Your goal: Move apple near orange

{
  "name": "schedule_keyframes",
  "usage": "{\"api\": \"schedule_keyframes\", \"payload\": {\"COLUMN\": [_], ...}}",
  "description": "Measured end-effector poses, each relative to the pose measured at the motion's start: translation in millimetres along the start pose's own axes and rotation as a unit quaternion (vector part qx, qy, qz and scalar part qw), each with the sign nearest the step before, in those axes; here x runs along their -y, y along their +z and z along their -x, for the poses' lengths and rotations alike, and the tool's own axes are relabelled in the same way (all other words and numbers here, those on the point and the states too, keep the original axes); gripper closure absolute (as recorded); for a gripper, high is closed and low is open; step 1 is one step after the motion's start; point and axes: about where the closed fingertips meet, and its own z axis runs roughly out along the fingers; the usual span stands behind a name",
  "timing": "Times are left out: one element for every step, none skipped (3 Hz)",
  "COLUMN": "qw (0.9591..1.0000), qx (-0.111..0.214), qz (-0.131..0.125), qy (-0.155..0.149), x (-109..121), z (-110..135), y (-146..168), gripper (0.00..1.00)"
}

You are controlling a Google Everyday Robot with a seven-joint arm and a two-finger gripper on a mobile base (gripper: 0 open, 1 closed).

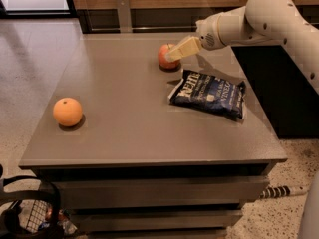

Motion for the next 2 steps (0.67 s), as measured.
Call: {"api": "schedule_keyframes", "payload": {"qw": [0.9997, 0.9986], "qx": [0.018, 0.034], "qz": [0.014, 0.026], "qy": [0.013, 0.032], "x": [2, -2], "z": [-3, -10], "y": [29, 52], "gripper": [0.0, 0.0]}}
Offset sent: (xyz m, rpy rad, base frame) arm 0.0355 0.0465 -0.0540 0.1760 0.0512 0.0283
